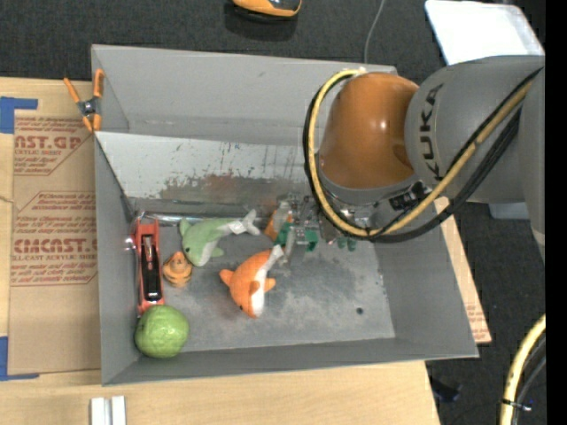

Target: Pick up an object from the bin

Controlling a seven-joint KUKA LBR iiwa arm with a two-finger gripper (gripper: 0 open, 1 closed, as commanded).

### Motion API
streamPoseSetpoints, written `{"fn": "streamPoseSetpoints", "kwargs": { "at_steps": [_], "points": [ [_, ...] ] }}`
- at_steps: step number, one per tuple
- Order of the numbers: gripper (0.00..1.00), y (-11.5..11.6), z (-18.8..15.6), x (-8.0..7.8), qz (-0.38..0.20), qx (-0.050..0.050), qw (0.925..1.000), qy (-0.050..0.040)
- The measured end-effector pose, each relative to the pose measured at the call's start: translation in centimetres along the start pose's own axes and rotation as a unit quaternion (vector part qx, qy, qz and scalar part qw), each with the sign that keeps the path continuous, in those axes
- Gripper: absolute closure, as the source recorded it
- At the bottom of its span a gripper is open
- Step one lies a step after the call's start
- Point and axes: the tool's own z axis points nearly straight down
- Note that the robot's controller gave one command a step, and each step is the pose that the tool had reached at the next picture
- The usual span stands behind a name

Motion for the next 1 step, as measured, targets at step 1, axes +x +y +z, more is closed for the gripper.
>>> {"fn": "streamPoseSetpoints", "kwargs": {
  "at_steps": [1],
  "points": [
    [1.00, 0.00, 0.00, 0.00, 0.000, 0.000, 1.0000, 0.0000]
  ]
}}
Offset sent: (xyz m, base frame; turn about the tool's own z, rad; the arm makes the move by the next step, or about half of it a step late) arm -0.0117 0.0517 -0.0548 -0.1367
